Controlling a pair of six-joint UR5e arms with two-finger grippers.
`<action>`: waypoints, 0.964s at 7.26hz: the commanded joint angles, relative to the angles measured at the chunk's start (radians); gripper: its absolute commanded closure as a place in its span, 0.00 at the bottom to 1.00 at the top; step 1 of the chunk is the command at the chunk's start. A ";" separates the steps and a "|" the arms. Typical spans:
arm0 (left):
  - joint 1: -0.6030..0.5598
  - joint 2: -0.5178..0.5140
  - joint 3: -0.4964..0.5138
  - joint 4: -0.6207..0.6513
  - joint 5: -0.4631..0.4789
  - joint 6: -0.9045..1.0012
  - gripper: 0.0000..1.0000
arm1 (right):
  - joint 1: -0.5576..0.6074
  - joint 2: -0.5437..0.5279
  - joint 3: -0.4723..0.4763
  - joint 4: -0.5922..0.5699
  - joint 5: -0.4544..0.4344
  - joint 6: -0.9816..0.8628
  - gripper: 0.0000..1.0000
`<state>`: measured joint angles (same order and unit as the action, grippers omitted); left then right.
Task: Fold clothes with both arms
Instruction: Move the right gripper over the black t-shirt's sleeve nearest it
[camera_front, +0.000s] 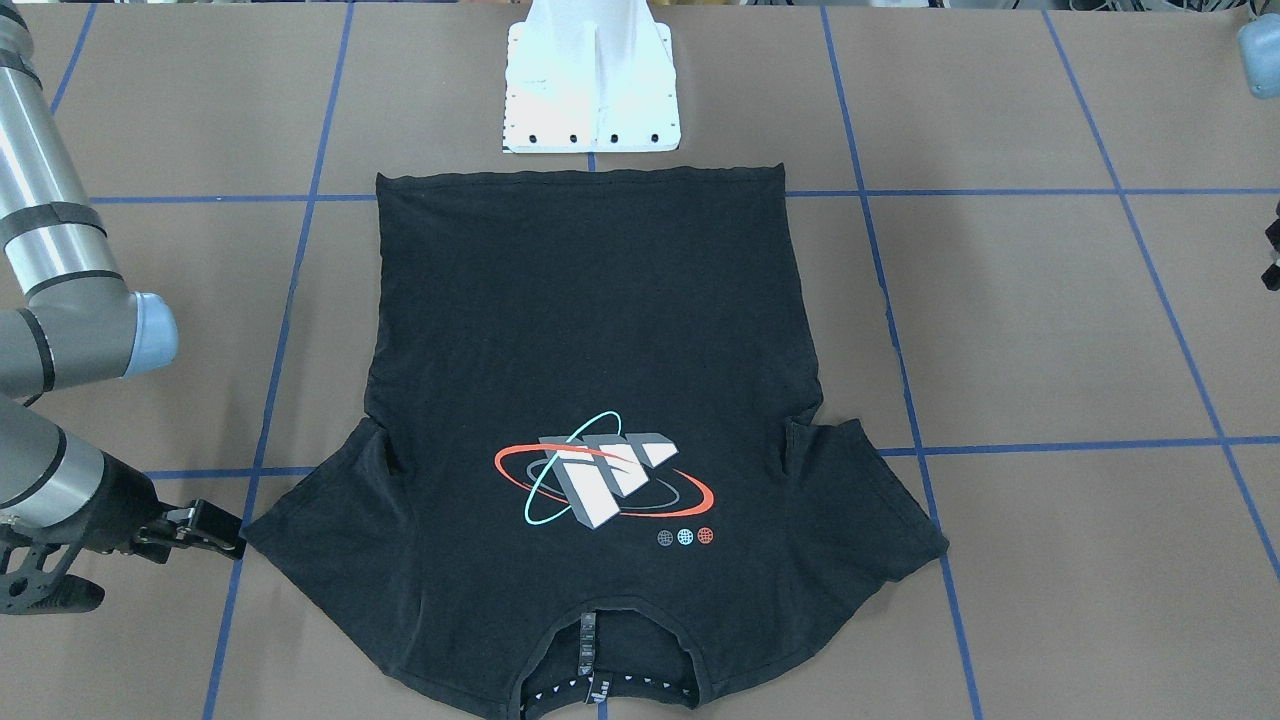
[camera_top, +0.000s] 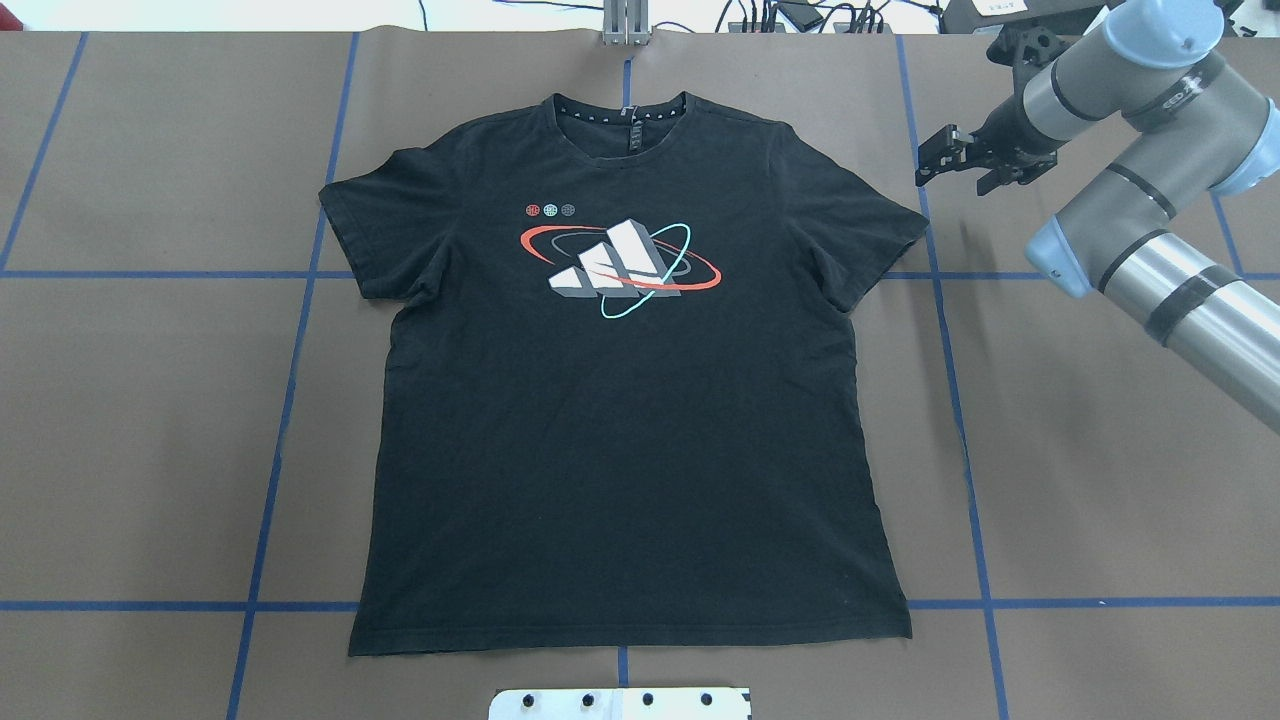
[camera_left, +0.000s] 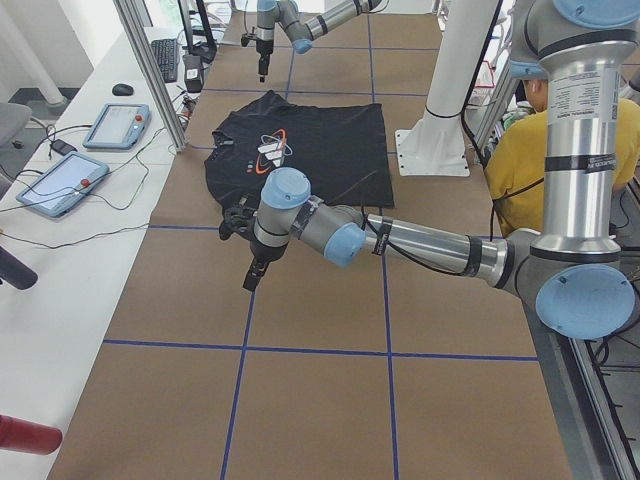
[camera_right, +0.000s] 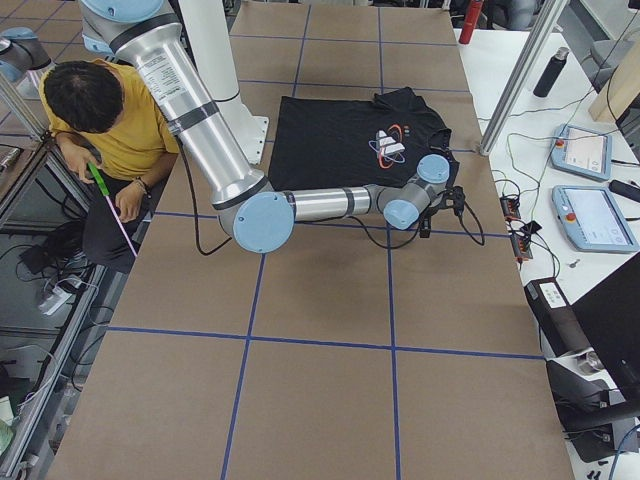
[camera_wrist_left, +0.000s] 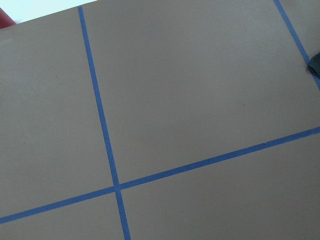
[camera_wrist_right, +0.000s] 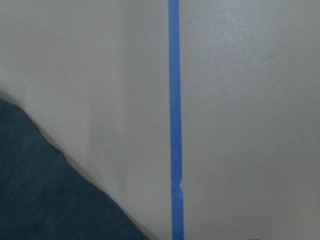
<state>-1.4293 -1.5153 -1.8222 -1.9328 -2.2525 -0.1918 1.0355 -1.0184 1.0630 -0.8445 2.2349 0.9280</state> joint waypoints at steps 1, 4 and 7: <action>0.000 0.006 -0.006 0.000 0.001 0.000 0.01 | -0.029 -0.005 -0.011 0.018 -0.006 0.015 0.11; 0.001 0.006 -0.008 0.000 0.001 0.000 0.01 | -0.029 -0.012 -0.006 0.019 0.003 0.040 0.13; 0.000 0.007 -0.008 0.000 0.001 0.000 0.01 | -0.034 -0.012 -0.003 0.019 0.009 0.061 0.22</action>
<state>-1.4293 -1.5090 -1.8311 -1.9328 -2.2519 -0.1917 1.0032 -1.0305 1.0579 -0.8253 2.2403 0.9742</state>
